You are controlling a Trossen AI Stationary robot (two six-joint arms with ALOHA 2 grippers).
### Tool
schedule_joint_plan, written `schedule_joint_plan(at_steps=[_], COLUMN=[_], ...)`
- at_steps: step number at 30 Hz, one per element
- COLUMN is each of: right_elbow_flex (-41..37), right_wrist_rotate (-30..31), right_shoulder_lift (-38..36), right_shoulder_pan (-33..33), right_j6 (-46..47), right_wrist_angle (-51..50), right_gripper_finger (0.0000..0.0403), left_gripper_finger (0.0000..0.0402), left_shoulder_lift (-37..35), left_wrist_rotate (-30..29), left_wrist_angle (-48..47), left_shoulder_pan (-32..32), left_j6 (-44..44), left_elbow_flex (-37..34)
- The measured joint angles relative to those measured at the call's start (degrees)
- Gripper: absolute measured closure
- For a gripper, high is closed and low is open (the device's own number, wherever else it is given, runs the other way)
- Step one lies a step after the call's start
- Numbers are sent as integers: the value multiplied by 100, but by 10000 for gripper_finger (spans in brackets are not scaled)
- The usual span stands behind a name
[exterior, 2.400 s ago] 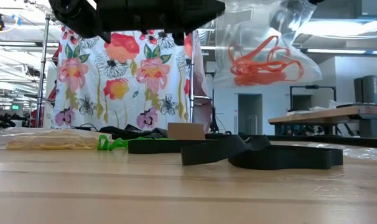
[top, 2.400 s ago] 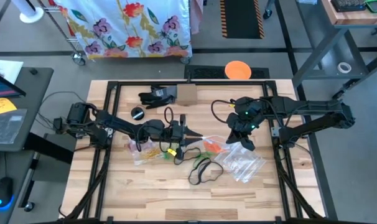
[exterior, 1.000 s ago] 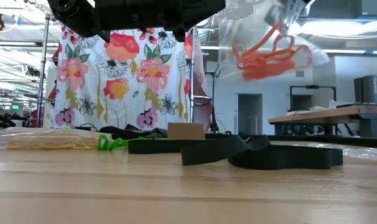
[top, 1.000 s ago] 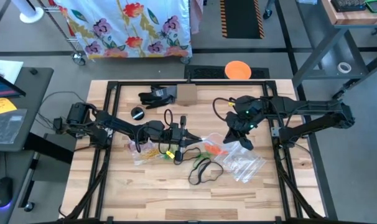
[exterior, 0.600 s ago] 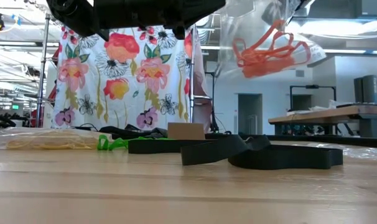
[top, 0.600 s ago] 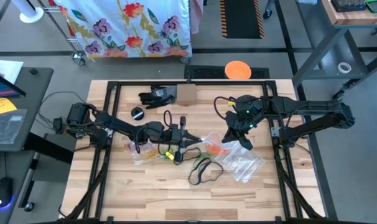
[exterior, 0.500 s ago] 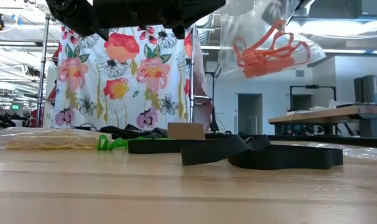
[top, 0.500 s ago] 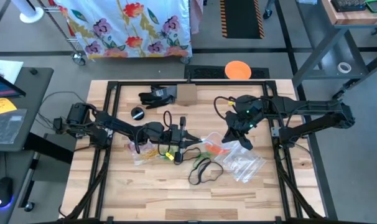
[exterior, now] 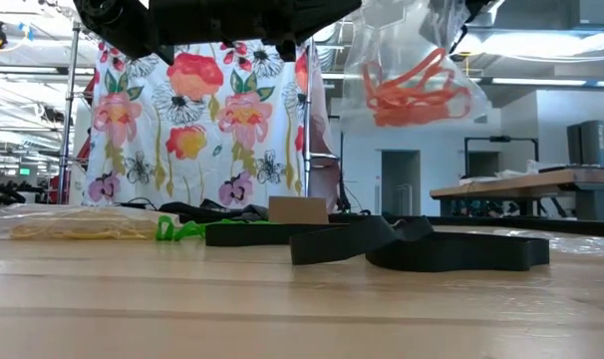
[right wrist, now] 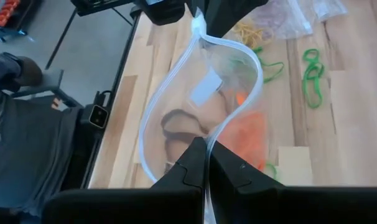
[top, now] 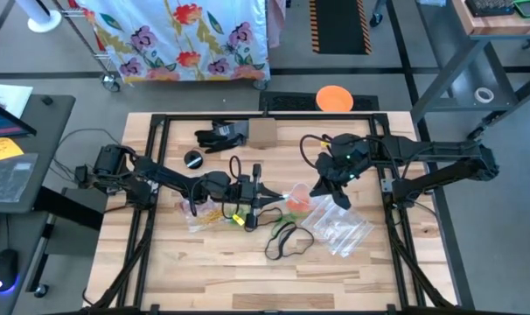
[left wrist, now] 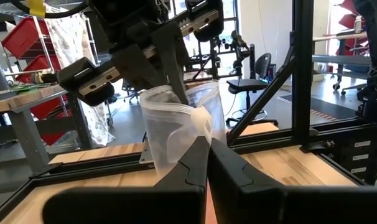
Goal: Sort rubber bands
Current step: Close the transparent zip bag
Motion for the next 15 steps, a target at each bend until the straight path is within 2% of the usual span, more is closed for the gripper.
schedule_joint_plan(at_steps=[5,11,15], right_elbow_flex=[0,-4,134], right_wrist_rotate=[107,105,107], right_shoulder_lift=[2,2,2], right_shoulder_pan=[5,1,1], right_j6=[80,182,48], right_wrist_angle=[-178,-650,-653], right_gripper_finger=[385,315,271], left_gripper_finger=[401,401,401], left_shoulder_lift=[0,0,0], left_wrist_rotate=[-2,-13,-320], left_wrist_angle=[4,-5,-156], left_shoulder_pan=[0,2,4], left_j6=[7,68,199], left_elbow_flex=[0,0,0])
